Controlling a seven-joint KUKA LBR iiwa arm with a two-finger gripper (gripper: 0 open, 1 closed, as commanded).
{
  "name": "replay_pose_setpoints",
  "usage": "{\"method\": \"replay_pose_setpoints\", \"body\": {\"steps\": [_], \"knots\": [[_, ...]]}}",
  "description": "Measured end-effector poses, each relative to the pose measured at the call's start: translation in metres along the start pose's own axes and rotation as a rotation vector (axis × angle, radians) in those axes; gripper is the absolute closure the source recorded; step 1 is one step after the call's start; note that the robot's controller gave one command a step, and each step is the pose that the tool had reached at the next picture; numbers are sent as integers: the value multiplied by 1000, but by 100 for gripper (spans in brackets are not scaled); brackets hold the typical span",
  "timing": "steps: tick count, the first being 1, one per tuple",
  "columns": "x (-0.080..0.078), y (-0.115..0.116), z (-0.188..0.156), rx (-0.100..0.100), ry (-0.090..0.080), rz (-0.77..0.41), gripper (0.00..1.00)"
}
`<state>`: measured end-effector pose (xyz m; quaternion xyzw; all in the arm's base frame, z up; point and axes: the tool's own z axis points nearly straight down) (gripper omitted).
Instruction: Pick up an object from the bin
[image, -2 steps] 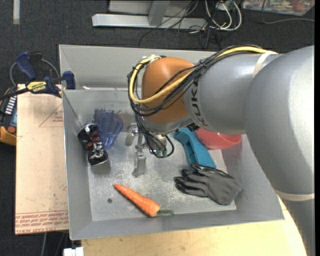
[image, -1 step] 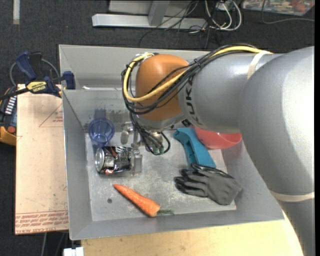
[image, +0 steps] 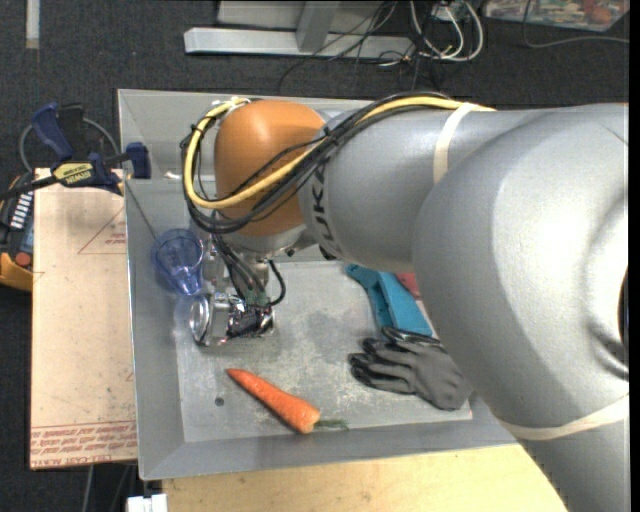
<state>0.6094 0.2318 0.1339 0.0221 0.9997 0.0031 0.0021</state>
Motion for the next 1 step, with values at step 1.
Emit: {"method": "replay_pose_setpoints", "body": {"steps": [1], "knots": [[-12,7,67,11,8,174,0]]}}
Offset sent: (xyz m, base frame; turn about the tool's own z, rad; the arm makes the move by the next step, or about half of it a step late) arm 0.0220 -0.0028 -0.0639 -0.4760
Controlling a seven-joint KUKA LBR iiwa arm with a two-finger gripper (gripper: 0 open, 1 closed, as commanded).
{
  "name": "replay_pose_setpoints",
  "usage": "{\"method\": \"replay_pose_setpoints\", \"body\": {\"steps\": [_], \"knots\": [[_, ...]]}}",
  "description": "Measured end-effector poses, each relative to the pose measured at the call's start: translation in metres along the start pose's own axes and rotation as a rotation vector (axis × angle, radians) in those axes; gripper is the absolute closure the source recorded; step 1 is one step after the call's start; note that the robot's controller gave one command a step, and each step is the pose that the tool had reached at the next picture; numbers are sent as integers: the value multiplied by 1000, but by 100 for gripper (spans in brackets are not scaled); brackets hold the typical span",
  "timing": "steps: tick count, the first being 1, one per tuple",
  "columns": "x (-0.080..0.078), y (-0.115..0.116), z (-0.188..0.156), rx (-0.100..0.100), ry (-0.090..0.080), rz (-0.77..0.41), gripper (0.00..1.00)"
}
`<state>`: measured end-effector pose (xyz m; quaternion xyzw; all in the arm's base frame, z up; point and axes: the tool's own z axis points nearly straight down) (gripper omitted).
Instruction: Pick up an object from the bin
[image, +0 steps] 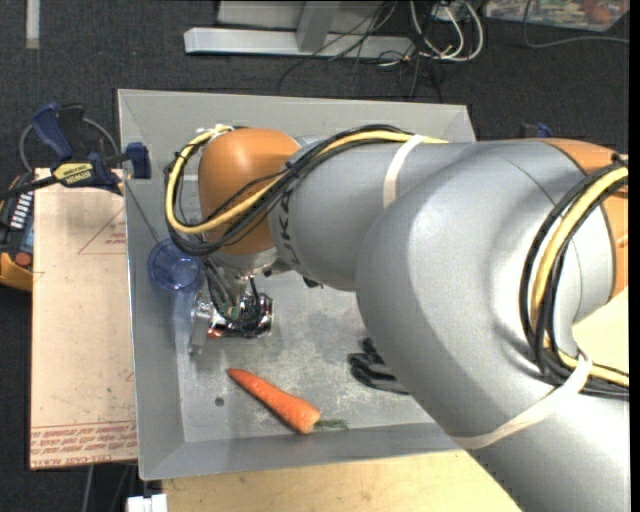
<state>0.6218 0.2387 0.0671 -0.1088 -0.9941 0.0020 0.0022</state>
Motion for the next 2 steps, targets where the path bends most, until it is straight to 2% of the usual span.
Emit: {"method": "replay_pose_setpoints", "body": {"steps": [1,2], "knots": [[-14,-10,-4,-6,-15,-645,100],[-14,-9,-4,-6,-15,-645,100]]}}
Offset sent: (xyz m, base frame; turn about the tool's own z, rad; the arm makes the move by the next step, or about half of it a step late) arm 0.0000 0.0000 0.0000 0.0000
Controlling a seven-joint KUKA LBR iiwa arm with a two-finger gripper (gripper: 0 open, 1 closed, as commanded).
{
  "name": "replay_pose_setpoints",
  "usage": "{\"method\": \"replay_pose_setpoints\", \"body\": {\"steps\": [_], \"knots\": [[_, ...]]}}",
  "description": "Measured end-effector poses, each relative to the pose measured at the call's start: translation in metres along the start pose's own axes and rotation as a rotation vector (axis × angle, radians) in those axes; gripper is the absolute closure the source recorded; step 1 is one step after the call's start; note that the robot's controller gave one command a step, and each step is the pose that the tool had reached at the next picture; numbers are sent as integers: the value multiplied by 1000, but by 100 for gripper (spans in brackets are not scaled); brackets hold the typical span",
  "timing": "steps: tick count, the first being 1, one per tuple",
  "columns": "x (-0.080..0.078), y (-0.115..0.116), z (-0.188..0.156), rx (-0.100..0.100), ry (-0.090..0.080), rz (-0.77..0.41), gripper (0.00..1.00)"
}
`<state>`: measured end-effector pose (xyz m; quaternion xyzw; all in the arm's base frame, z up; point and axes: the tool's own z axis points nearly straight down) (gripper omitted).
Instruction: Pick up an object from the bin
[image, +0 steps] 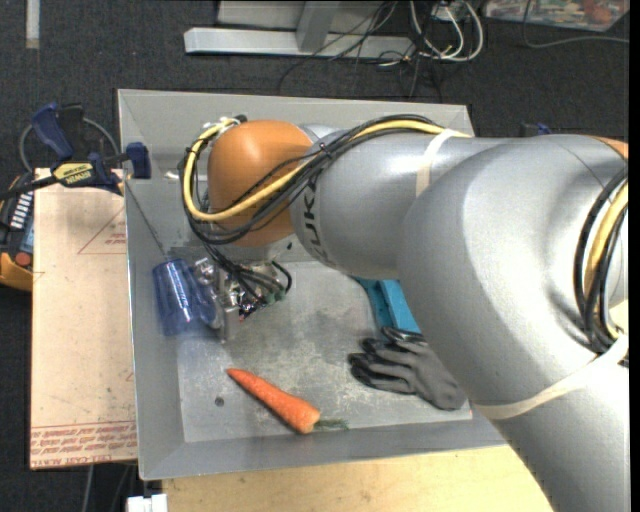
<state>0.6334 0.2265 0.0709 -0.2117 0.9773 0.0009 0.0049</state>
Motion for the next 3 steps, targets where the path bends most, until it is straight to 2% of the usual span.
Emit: {"method": "replay_pose_setpoints", "body": {"steps": [1,2,3], "knots": [[1,0,-3,-1,3,0,100],[3,1,-22,-3,11,0,100],[1,1,-46,-2,4,0,100]]}}
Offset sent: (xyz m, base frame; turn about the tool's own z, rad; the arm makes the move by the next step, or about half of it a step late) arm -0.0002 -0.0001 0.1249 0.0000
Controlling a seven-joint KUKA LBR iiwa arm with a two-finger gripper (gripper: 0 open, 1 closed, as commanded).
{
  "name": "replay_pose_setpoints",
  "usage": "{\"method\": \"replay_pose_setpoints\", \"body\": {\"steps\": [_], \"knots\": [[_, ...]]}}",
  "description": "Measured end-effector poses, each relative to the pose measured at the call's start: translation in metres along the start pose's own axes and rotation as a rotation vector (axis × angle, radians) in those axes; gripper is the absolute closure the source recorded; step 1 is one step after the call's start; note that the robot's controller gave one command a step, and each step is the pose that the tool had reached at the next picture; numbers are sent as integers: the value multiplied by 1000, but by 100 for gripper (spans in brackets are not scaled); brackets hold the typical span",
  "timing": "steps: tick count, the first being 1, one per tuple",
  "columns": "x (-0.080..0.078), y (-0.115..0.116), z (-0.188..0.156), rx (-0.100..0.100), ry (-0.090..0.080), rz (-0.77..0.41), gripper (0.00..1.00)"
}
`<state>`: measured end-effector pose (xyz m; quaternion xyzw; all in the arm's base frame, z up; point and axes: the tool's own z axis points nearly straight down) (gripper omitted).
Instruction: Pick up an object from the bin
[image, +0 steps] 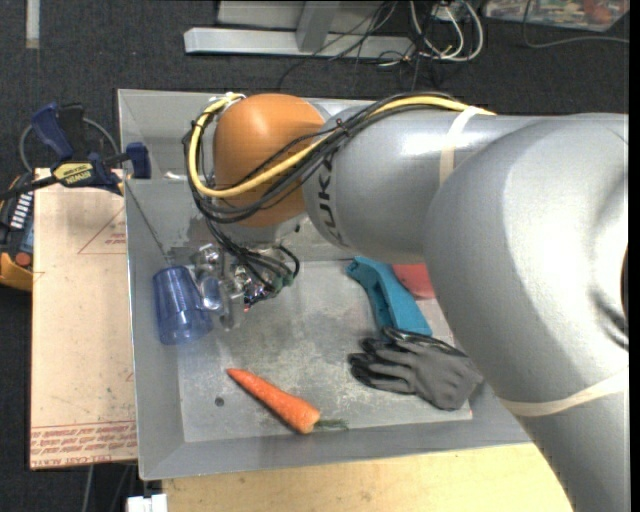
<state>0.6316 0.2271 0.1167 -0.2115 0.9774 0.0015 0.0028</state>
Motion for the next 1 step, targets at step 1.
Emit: {"method": "replay_pose_setpoints", "body": {"steps": [1], "knots": [[-2,0,-14,0,-7,1,100]]}}
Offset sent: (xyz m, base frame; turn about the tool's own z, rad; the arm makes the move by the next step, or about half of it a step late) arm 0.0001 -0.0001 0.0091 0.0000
